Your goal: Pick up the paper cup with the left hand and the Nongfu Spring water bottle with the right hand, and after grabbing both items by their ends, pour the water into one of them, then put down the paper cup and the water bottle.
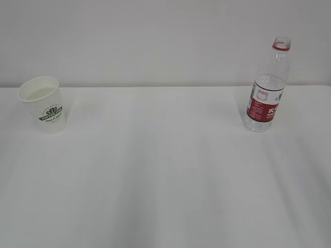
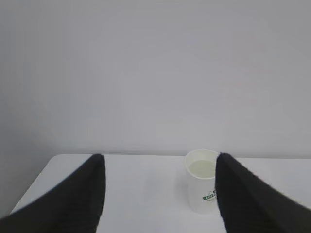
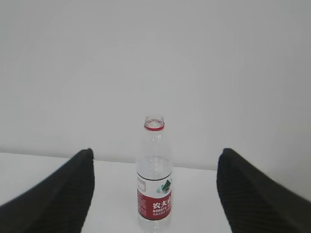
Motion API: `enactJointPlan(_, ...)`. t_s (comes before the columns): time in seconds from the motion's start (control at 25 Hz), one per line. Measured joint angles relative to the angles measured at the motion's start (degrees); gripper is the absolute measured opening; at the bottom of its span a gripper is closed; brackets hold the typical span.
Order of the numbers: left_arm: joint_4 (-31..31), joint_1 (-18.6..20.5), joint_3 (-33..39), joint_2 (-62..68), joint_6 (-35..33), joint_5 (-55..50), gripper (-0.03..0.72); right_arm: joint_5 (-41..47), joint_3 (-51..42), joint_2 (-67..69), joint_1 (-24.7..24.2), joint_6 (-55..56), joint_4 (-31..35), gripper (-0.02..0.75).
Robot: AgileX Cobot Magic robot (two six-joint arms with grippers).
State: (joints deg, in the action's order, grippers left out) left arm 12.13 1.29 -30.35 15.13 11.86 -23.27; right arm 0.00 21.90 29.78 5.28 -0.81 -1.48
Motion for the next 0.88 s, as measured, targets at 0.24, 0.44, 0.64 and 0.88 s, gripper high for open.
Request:
enactJointPlan(0.24, -0.2, 0.0, -5.8, -0.3, -1.7, -9.6, 0.516, 6.9, 0.0, -5.5, 0.0, 0.0, 0.0, 0.589)
enactJointPlan(0.44, -0.7, 0.0, -9.8, -0.3, -2.8, -17.5, 0.516, 12.3, 0.0, -9.3, 0.0, 0.0, 0.0, 0.589)
enactJointPlan(0.64, -5.5, 0.0, -11.1, -0.3, -5.9, -24.5, 0.516, 17.1, 0.0, -12.8, 0.0, 0.0, 0.0, 0.589)
enactJointPlan(0.88, -9.1, 0.0, -11.1, -0.4, -7.2, -30.1, 0.516, 27.1, 3.5, -14.8, 0.0, 0.8, 0.0, 0.589)
